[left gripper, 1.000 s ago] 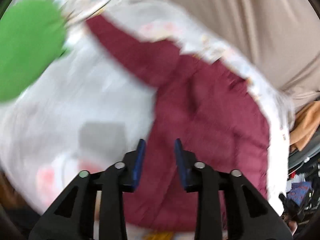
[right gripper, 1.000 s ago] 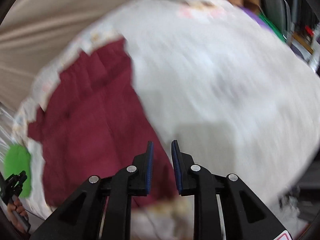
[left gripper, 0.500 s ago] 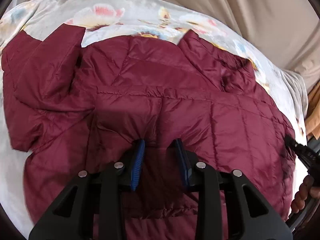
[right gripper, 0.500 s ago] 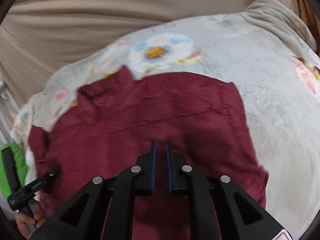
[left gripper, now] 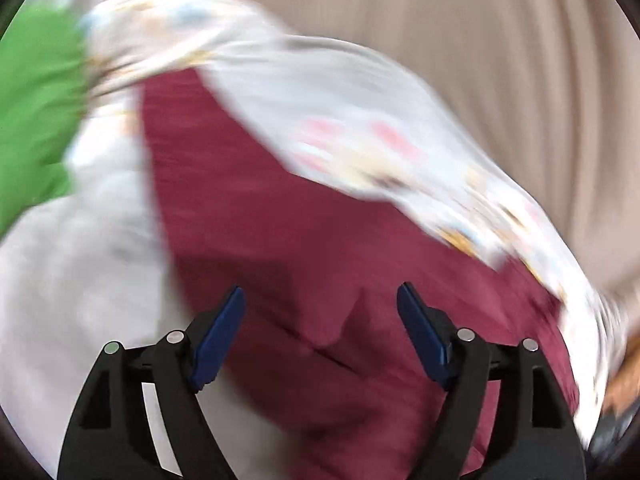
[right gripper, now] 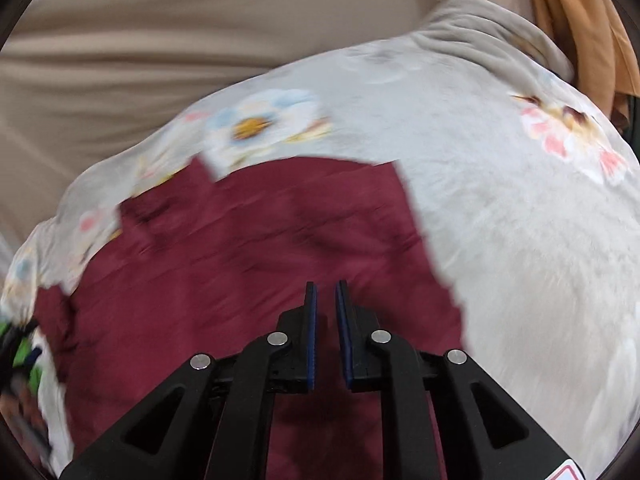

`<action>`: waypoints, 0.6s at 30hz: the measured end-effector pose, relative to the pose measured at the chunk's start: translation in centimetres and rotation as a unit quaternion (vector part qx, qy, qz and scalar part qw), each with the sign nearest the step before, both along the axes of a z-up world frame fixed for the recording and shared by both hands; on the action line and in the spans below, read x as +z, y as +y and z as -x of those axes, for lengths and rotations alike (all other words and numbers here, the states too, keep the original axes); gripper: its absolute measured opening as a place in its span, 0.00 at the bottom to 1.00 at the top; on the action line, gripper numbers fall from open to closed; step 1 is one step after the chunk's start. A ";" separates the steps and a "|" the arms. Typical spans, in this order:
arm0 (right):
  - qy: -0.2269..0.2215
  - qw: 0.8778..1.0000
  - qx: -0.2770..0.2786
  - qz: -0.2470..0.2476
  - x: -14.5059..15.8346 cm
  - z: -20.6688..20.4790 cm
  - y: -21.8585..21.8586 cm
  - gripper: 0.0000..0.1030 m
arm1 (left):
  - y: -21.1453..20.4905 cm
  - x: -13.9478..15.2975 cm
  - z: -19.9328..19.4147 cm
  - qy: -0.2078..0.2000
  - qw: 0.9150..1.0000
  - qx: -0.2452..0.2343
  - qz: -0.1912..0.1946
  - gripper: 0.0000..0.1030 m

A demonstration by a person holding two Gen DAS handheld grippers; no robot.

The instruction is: Fold large clothes

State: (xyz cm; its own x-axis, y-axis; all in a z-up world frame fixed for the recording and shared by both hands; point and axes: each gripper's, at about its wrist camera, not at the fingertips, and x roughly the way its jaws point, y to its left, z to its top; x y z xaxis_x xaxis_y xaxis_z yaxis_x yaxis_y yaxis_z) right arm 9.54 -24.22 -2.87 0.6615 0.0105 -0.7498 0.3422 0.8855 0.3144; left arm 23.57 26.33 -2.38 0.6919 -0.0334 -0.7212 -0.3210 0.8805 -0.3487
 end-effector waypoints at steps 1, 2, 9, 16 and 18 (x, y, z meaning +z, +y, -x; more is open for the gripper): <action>0.006 1.000 0.015 -0.011 -0.1 0.7 1.4 0.14 | 2.7 -0.5 -0.4 0.007 0.999 0.028 0.017 0.74; 0.011 1.000 0.019 -0.013 -0.2 0.8 2.2 0.15 | 5.5 -1.2 -0.9 0.015 0.997 0.057 0.042 0.74; 0.047 0.997 0.049 -0.045 -1.2 2.4 8.0 0.19 | 14.7 -4.7 -4.4 0.026 0.984 0.151 0.090 0.74; 0.061 0.995 0.068 -0.035 -1.1 3.2 11.1 0.26 | 14.4 -4.0 -7.0 -0.020 0.980 0.107 0.166 0.02; 0.061 0.995 0.067 -0.035 -1.0 3.4 11.4 0.26 | 12.6 -1.1 -6.9 -0.053 0.986 0.073 0.143 0.01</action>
State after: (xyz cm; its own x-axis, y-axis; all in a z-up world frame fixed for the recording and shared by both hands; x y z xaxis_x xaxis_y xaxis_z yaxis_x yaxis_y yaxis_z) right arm 6.15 -12.80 -3.82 0.5546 0.1465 -0.8191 0.2625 0.9033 0.3393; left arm 30.45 38.90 -3.53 0.7753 -0.1194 -0.6202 -0.3847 0.6894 -0.6138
